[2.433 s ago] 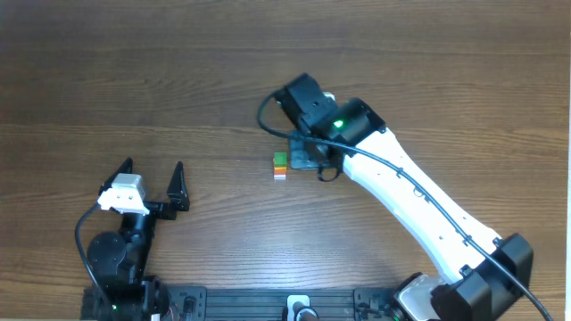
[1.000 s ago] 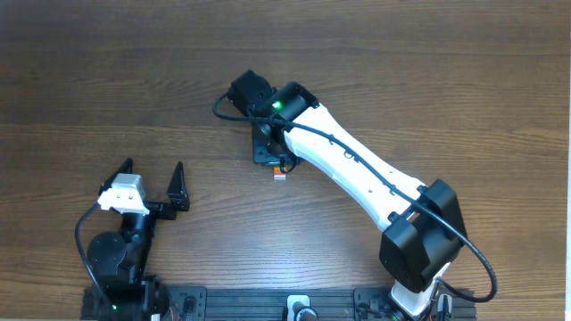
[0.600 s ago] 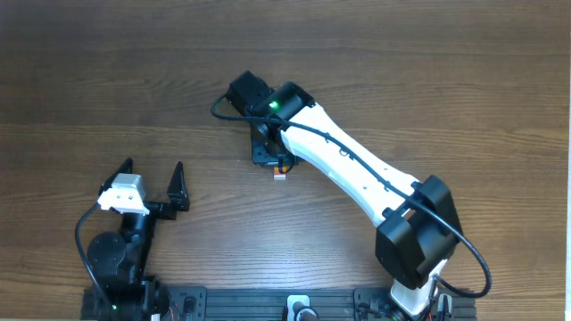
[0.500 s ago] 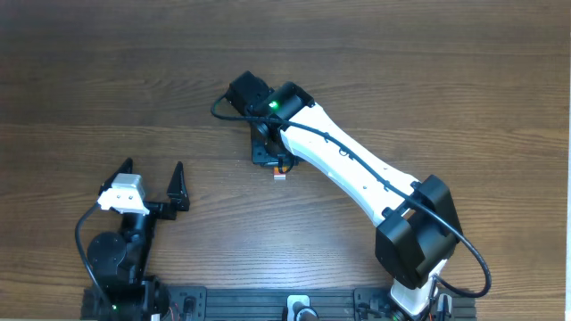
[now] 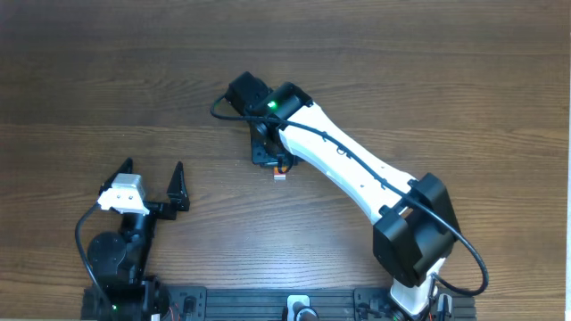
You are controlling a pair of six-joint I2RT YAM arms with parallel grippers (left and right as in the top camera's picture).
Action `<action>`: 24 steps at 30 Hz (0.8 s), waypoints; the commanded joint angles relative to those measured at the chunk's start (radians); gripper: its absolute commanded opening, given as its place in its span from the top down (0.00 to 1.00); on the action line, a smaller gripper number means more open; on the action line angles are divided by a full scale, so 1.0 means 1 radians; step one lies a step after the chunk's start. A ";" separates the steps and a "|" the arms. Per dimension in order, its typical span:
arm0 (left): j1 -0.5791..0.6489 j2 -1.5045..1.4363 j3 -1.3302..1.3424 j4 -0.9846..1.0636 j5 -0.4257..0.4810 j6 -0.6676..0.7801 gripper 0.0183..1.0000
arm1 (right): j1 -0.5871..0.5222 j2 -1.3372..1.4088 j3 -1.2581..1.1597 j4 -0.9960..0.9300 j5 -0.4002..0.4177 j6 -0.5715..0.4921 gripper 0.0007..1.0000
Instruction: Stack Cubes
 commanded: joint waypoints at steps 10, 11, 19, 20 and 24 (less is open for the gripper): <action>-0.004 -0.004 -0.005 0.000 0.013 0.015 0.00 | 0.005 0.019 0.021 0.004 0.000 0.005 0.71; -0.004 -0.004 -0.005 0.000 0.013 0.015 0.00 | 0.005 0.019 0.021 0.003 0.000 0.005 0.66; -0.004 -0.004 -0.005 0.000 0.013 0.015 0.00 | 0.005 0.019 0.021 0.004 0.003 0.005 0.31; -0.004 -0.004 -0.005 0.000 0.013 0.015 0.00 | 0.005 0.019 0.021 0.004 0.003 0.005 0.23; -0.004 -0.004 -0.005 0.000 0.013 0.015 0.00 | 0.005 0.018 0.021 0.015 0.024 0.005 0.01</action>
